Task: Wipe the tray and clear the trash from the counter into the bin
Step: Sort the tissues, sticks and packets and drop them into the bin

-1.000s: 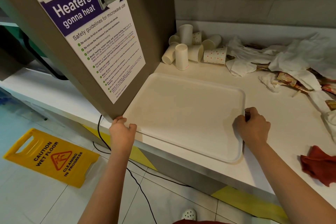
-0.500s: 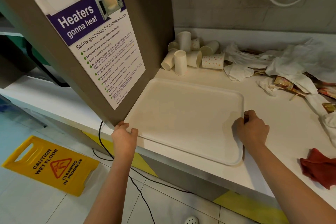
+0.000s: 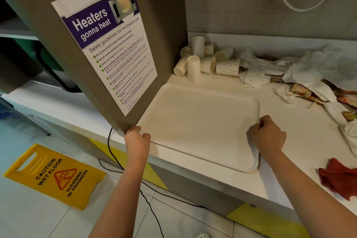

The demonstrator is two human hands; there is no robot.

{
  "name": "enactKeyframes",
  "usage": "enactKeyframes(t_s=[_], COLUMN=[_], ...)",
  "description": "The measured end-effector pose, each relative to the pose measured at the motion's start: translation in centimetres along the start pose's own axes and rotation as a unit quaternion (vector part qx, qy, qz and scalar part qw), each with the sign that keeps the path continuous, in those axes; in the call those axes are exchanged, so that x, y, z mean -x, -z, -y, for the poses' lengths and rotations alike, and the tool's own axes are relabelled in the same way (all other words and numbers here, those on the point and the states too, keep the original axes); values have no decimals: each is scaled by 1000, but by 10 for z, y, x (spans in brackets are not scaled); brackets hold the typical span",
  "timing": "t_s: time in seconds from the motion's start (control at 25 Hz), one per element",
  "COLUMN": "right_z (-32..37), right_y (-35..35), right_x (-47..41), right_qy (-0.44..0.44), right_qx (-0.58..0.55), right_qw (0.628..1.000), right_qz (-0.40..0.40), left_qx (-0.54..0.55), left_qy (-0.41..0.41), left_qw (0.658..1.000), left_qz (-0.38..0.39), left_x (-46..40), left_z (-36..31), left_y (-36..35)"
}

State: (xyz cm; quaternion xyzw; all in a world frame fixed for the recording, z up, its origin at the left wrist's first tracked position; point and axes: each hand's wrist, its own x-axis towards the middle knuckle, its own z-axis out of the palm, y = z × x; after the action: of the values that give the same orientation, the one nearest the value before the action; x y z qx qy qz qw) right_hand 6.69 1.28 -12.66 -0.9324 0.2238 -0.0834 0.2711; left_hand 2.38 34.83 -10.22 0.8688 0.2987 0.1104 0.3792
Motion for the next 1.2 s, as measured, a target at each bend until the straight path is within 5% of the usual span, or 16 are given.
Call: enactKeyframes(t_s=[0.32, 0.6, 0.8, 0.92, 1.2], right_z=[6, 7, 19, 21, 1], right_y=[9, 25, 42, 56, 96], right_x=[2, -2, 10, 21, 39], right_qy=[7, -16, 28, 48, 24], right_qx=[0, -19, -97, -119, -92], right_qw=[1000, 991, 989, 981, 994], right_qz=[16, 132, 113, 144, 59], left_qx=[-1, -52, 13, 49, 60], left_qy=[2, -73, -108, -160, -275], left_qw=[1000, 996, 983, 955, 879], left_qz=[6, -17, 144, 245, 384], left_x=[-1, 6, 21, 36, 74], left_z=[-1, -10, -69, -105, -182], left_y=[-2, 7, -2, -21, -72])
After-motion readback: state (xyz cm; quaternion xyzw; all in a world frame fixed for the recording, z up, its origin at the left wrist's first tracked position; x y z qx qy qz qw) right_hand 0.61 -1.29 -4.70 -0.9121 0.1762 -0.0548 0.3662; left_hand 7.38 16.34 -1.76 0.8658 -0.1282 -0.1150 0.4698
